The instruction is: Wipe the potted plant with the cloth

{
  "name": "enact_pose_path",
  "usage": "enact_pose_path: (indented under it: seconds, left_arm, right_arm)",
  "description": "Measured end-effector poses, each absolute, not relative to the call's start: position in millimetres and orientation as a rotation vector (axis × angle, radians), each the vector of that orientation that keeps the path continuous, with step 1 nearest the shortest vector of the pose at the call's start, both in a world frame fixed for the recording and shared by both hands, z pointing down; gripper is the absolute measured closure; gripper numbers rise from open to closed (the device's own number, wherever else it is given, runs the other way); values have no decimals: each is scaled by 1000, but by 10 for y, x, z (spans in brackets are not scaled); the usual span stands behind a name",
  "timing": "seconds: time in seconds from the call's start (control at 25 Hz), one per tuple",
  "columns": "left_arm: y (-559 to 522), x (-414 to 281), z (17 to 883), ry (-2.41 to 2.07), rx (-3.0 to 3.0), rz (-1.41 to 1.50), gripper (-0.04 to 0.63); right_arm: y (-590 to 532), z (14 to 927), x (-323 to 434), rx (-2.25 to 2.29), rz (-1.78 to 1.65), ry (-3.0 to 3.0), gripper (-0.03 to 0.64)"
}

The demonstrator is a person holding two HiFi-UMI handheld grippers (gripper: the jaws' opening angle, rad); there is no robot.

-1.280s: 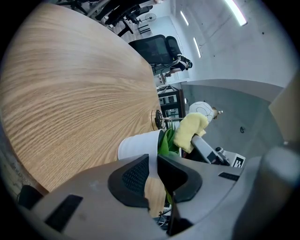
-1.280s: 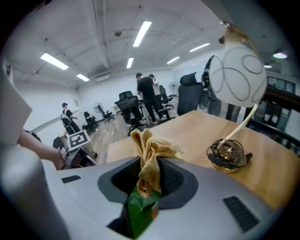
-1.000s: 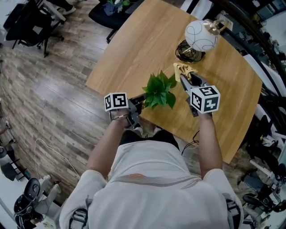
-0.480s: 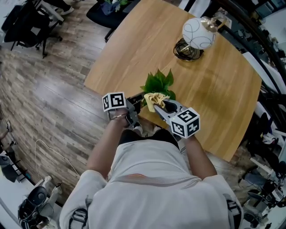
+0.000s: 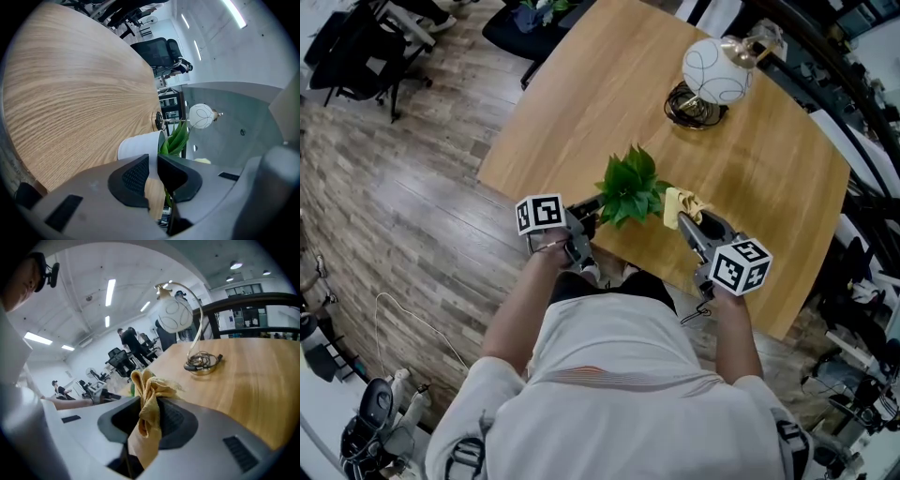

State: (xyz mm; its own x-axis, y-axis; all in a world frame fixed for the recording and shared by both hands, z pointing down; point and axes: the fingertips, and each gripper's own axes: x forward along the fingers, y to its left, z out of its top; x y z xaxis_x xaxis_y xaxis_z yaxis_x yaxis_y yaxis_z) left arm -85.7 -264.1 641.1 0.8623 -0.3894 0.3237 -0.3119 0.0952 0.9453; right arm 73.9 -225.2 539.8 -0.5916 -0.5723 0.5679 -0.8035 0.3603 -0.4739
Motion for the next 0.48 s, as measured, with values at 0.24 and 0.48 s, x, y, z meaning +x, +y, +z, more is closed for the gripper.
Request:
enact_pose_path:
  seconds: [0.24,0.48]
  left_arm:
    - [-2642,-865,6413,-587,1498,-67,537]
    - [-2642,-860,6422,-590,1498,-72,537]
  right_arm:
    - [-2490,4836,77,1039,1047,-2621,462]
    - [-2534,5725,22,1090,1130,-2353,462]
